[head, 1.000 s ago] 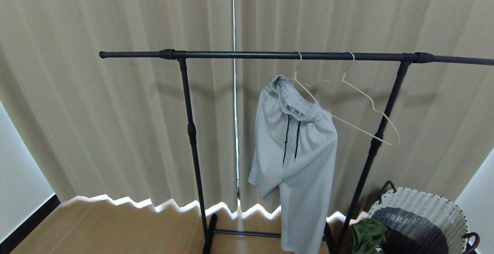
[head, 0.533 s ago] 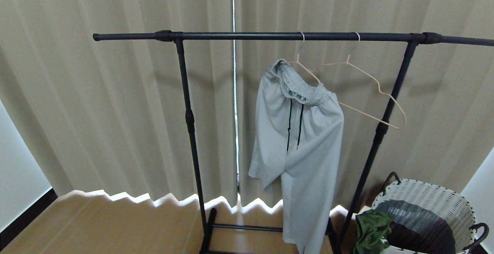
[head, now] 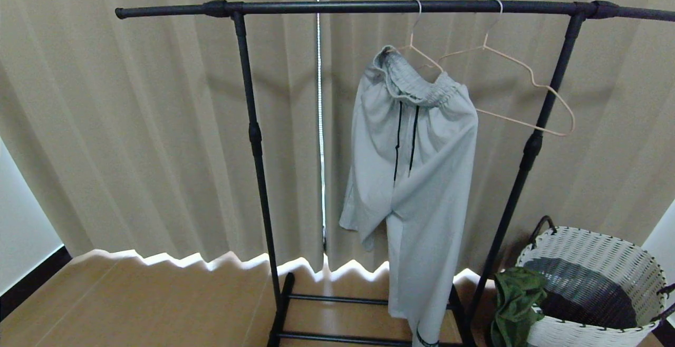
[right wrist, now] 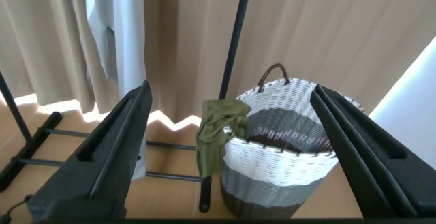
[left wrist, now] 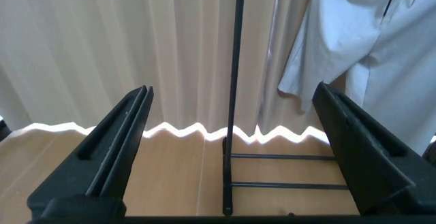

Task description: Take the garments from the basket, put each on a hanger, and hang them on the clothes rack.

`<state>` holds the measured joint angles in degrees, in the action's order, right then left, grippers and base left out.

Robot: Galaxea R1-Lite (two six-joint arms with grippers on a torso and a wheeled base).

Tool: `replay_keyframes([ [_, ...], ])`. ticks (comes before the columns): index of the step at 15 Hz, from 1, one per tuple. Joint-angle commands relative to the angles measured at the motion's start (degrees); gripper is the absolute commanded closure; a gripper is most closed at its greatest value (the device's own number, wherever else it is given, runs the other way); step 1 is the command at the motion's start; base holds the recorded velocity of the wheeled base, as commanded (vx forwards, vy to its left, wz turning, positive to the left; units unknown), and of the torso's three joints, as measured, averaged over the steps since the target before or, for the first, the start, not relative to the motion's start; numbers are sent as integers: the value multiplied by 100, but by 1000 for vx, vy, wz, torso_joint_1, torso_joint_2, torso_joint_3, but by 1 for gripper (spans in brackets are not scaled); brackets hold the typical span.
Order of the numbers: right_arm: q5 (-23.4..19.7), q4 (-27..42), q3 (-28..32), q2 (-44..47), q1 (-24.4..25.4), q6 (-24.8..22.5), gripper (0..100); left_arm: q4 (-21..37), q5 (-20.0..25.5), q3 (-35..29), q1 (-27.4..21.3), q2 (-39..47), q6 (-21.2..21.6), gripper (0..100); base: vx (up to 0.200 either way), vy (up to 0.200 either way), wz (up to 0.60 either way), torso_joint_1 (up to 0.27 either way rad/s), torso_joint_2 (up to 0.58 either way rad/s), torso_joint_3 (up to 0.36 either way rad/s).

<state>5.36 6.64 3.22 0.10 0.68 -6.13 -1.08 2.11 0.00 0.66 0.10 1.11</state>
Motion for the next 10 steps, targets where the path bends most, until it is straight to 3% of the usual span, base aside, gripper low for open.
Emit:
replay_keyframes([
  [1, 0, 4, 3, -1, 2, -2, 0, -6, 0, 0, 4, -10, 3, 0, 0, 0, 0, -159, 461, 290],
  [4, 0, 4, 3, -10, 2, 51, 0, -6, 9, 0, 4, -10, 3, 0, 0, 0, 0, -97, 289, 190],
  [8, 0, 4, -5, -1, 2, 103, 0, 3, 9, 0, 4, -10, 118, 0, 0, 0, 0, -10, 20, 15],
  [10, 0, 4, -5, -1, 2, 103, 0, 3, 9, 0, 4, -10, 118, 0, 0, -200, 0, -2, 5, 12],
])
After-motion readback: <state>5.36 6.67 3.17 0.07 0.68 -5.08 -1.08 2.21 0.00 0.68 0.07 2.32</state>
